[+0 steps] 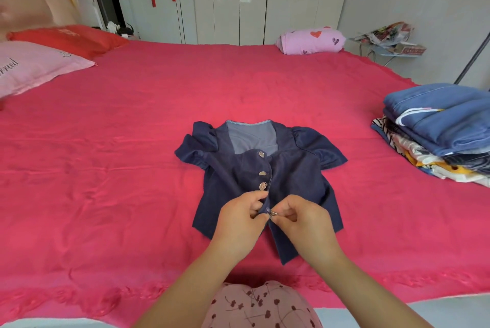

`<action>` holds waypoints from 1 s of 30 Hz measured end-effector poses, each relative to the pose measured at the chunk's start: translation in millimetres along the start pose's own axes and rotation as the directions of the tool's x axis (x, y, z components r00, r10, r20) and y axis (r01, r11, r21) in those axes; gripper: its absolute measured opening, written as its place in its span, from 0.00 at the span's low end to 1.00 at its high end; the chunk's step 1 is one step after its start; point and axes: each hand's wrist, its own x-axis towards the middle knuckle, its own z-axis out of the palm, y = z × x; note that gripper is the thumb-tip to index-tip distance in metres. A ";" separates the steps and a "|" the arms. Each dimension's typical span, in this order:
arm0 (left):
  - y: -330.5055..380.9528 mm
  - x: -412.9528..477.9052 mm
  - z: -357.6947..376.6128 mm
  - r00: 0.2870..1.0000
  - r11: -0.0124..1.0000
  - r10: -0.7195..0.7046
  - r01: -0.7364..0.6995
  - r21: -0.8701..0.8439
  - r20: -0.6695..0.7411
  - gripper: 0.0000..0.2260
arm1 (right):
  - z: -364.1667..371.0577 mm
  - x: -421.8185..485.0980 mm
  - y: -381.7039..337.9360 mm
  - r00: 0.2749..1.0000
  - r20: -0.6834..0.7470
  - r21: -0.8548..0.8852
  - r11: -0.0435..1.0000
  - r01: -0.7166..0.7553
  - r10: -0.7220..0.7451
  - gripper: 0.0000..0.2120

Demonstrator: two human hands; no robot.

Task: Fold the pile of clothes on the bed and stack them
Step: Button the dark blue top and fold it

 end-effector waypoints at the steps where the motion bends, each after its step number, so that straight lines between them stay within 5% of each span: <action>1: 0.9 -0.6 0.7 1.000 1.000 0.007 -0.007 0.014 0.005 0.18 | 0.1 -0.3 0.5 1.000 -0.004 0.016 1.000 -0.016 0.016 0.18; 5: 1.8 -0.8 1.5 0.999 1.000 -0.010 0.009 0.021 0.030 0.19 | -0.3 1.1 2.4 0.995 -0.022 0.084 0.991 -0.100 0.102 0.16; 10: 3.9 1.0 0.2 0.981 0.942 -0.163 0.187 -0.279 0.107 0.14 | 4.7 2.8 8.4 0.966 0.069 0.258 0.931 -0.259 0.249 0.10; 16: -1.3 7.2 6.7 0.998 0.997 -0.067 0.067 -0.033 0.003 0.15 | 10.8 5.0 8.0 0.905 0.223 0.573 0.702 -0.422 0.362 0.05; 23: -2.5 11.6 12.0 0.997 0.995 0.067 -0.065 0.075 -0.030 0.17 | 11.6 15.7 16.4 0.852 0.255 0.669 0.552 -0.497 0.457 0.08; 27: 2.8 16.1 8.7 0.982 0.944 -0.178 0.154 -0.291 -0.057 0.13 | 10.1 18.7 11.4 0.859 0.274 0.727 0.491 -0.479 0.431 0.09; 30: 7.8 22.4 5.9 0.900 0.712 -0.427 0.392 -0.583 0.084 0.11 | 17.6 20.4 11.3 0.917 0.121 0.549 0.744 -0.381 0.381 0.11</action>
